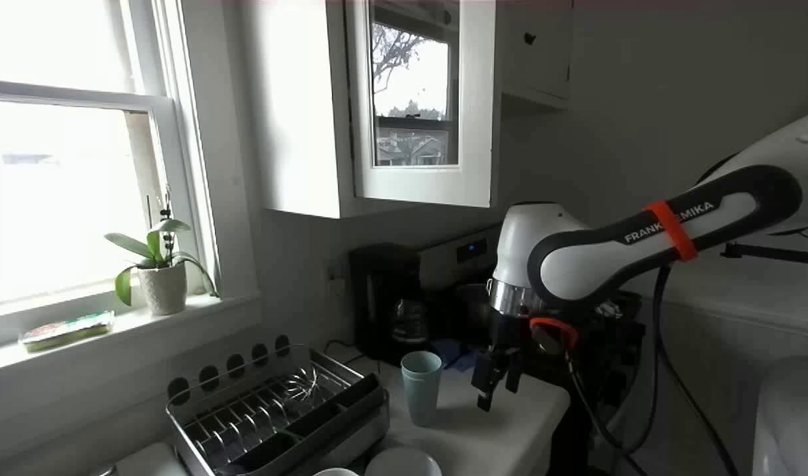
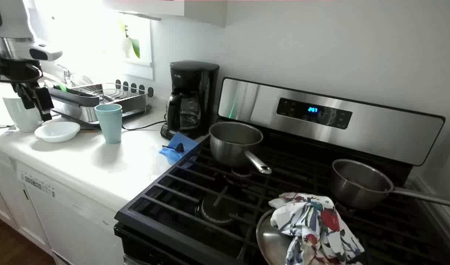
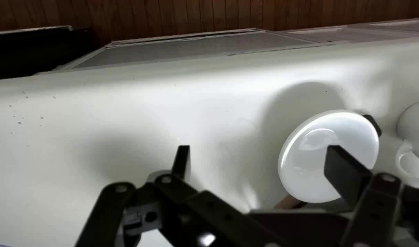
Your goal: Take the coffee pot off of the coffee maker
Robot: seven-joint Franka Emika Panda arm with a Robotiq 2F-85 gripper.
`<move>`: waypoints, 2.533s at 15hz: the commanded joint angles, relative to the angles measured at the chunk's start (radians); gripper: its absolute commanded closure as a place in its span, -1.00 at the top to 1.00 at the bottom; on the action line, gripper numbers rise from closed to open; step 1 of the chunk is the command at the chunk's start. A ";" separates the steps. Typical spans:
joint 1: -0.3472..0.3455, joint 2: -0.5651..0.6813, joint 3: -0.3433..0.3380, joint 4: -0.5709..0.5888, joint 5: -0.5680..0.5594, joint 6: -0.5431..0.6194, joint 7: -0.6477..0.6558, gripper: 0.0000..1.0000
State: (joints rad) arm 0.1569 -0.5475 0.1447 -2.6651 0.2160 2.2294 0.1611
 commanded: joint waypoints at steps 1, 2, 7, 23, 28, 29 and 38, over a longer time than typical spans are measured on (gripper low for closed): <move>0.000 0.000 -0.001 0.001 -0.001 -0.003 0.000 1.00; 0.000 0.000 -0.001 0.001 -0.001 -0.003 0.000 1.00; -0.045 0.030 -0.012 0.033 -0.042 0.003 0.014 1.00; -0.204 0.405 -0.235 0.440 -0.209 0.192 -0.366 1.00; -0.217 0.456 -0.239 0.468 -0.205 0.194 -0.348 1.00; -0.219 0.478 -0.241 0.485 -0.205 0.194 -0.348 1.00; -0.221 0.604 -0.241 0.615 -0.193 0.176 -0.379 1.00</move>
State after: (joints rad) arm -0.0576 -0.0298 -0.1027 -2.1425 0.0109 2.4254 -0.1846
